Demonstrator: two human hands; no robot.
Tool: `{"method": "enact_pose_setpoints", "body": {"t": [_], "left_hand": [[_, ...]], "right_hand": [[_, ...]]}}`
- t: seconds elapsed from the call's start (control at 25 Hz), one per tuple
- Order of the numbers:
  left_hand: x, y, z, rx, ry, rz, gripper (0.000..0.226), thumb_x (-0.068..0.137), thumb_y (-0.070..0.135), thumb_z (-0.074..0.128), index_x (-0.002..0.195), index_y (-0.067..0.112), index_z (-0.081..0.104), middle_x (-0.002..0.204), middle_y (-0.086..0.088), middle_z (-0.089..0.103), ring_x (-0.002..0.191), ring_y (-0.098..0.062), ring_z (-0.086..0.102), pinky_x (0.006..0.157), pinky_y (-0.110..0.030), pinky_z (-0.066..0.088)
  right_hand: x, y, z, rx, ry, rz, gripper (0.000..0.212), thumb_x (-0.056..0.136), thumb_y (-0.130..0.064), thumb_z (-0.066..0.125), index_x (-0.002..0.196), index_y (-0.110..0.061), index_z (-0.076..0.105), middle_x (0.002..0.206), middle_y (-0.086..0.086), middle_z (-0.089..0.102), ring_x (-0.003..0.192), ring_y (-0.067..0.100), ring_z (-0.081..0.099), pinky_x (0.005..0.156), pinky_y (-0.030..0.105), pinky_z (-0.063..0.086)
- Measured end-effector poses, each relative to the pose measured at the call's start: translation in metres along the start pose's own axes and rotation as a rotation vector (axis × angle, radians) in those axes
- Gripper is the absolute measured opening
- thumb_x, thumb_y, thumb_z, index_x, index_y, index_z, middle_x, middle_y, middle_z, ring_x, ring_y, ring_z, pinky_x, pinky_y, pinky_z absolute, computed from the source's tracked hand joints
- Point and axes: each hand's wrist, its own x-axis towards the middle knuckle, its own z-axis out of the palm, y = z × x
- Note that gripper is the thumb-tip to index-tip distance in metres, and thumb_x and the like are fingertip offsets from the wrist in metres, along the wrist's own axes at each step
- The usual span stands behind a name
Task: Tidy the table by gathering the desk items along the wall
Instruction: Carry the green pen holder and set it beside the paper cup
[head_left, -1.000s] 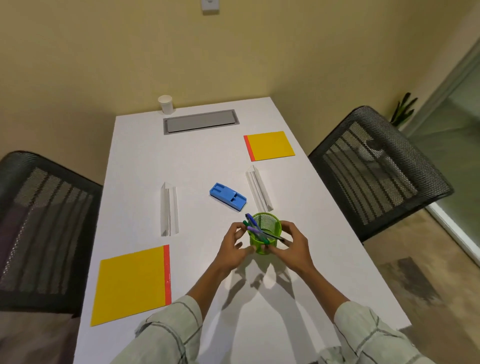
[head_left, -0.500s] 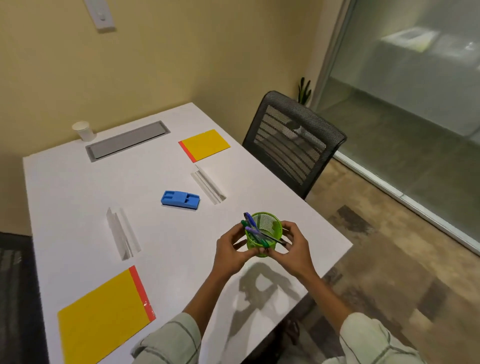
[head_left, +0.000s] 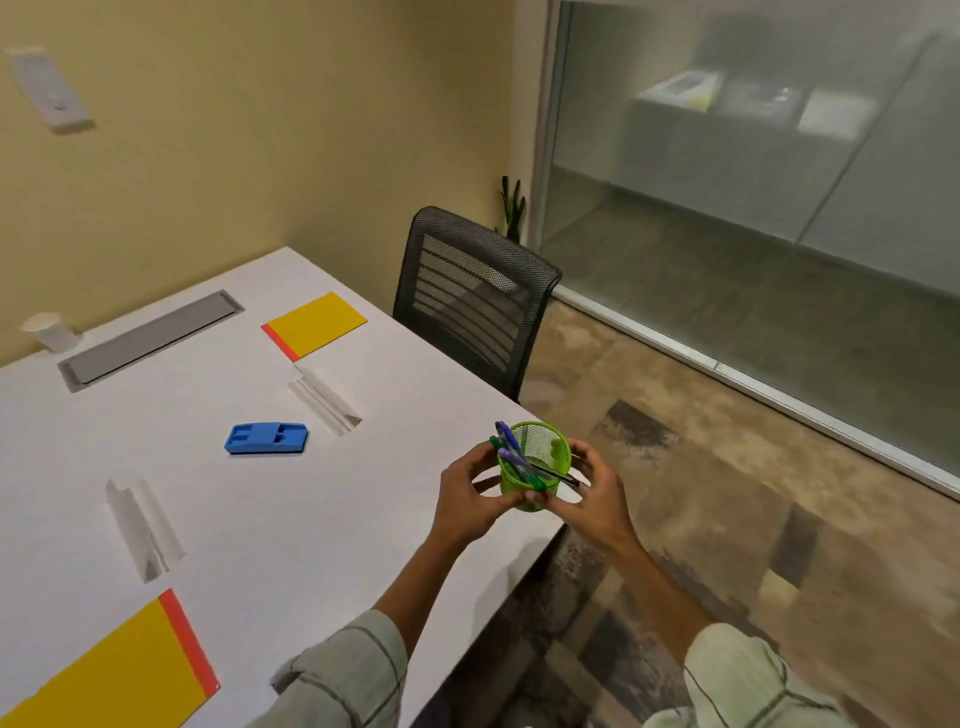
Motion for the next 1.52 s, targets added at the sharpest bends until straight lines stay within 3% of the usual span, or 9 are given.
{"method": "enact_pose_setpoints", "body": {"t": [0.12,0.36,0.48,0.6,0.76,0.88,1.16,1.28,1.52], "left_hand": [[0.008,0.012,0.055,-0.005,-0.019,0.009,0.068,0.064,0.018,0.091,0.125,0.016,0.062,0.116,0.003,0.071,0.111,-0.012,0.066,0.089,-0.039,0.059],[0.026,0.041,0.169,-0.003,-0.068,0.059,0.064,0.065,0.023,0.090,0.123,0.021,0.064,0.112,0.005,0.073,0.110,-0.011,0.067,0.087,-0.039,0.060],[0.041,0.052,0.215,0.000,-0.115,0.080,0.070,0.063,0.025,0.090,0.126,0.016,0.062,0.115,0.003,0.072,0.108,-0.009,0.067,0.087,-0.038,0.060],[0.059,0.058,0.250,-0.015,-0.149,0.050,0.072,0.060,0.025,0.091,0.125,0.014,0.063,0.115,0.002,0.072,0.109,-0.009,0.067,0.090,-0.042,0.059],[0.098,0.062,0.284,0.000,-0.220,0.058,0.070,0.059,0.026,0.091,0.123,0.017,0.064,0.114,0.004,0.072,0.110,-0.010,0.066,0.089,-0.045,0.058],[0.142,0.060,0.311,-0.003,-0.243,0.054,0.073,0.056,0.031,0.091,0.123,0.016,0.065,0.113,0.002,0.073,0.108,-0.011,0.067,0.088,-0.043,0.058],[0.276,0.051,0.379,-0.024,-0.272,0.040,0.059,0.056,0.018,0.090,0.111,0.016,0.068,0.100,0.002,0.074,0.094,-0.007,0.070,0.084,-0.030,0.058],[0.335,0.054,0.397,-0.012,-0.249,0.041,0.067,0.052,0.026,0.088,0.115,0.013,0.068,0.104,0.000,0.074,0.094,-0.007,0.068,0.081,-0.025,0.056],[0.434,0.055,0.415,0.093,-0.158,0.048,0.076,0.055,0.022,0.095,0.124,0.011,0.065,0.116,-0.001,0.070,0.104,-0.012,0.064,0.076,-0.012,0.047]], "right_hand": [[-0.001,0.005,-0.056,0.007,0.036,-0.018,0.070,0.053,-0.025,0.097,0.112,-0.035,0.060,0.109,-0.013,0.070,0.106,0.007,0.067,0.083,0.021,0.056],[0.002,0.014,-0.171,-0.043,0.087,-0.025,0.078,0.052,-0.031,0.097,0.120,-0.026,0.059,0.113,-0.010,0.070,0.104,0.002,0.067,0.086,0.017,0.055],[0.006,0.017,-0.217,-0.061,0.134,-0.034,0.082,0.050,-0.043,0.094,0.121,-0.030,0.056,0.114,-0.015,0.067,0.105,-0.005,0.065,0.085,0.009,0.051],[0.014,0.022,-0.252,-0.079,0.183,-0.030,0.085,0.048,-0.055,0.091,0.122,-0.031,0.056,0.115,-0.015,0.067,0.106,-0.004,0.064,0.086,0.010,0.051],[0.041,0.033,-0.286,-0.107,0.235,-0.013,0.075,0.056,-0.030,0.095,0.120,-0.028,0.056,0.114,-0.010,0.068,0.104,0.000,0.066,0.089,0.017,0.054],[0.076,0.047,-0.311,-0.121,0.269,0.007,0.072,0.059,-0.013,0.095,0.120,-0.025,0.057,0.113,-0.008,0.068,0.103,0.002,0.067,0.088,0.017,0.054],[0.201,0.079,-0.378,-0.173,0.297,0.046,0.072,0.059,-0.013,0.094,0.120,-0.023,0.057,0.113,-0.005,0.069,0.104,0.007,0.068,0.089,0.023,0.055],[0.259,0.088,-0.398,-0.176,0.296,0.044,0.073,0.057,-0.019,0.096,0.118,-0.029,0.057,0.114,-0.002,0.069,0.105,0.010,0.068,0.090,0.025,0.056],[0.364,0.102,-0.422,-0.167,0.246,0.040,0.072,0.055,-0.032,0.096,0.115,-0.036,0.057,0.113,-0.010,0.070,0.105,0.006,0.068,0.088,0.023,0.056]]}}
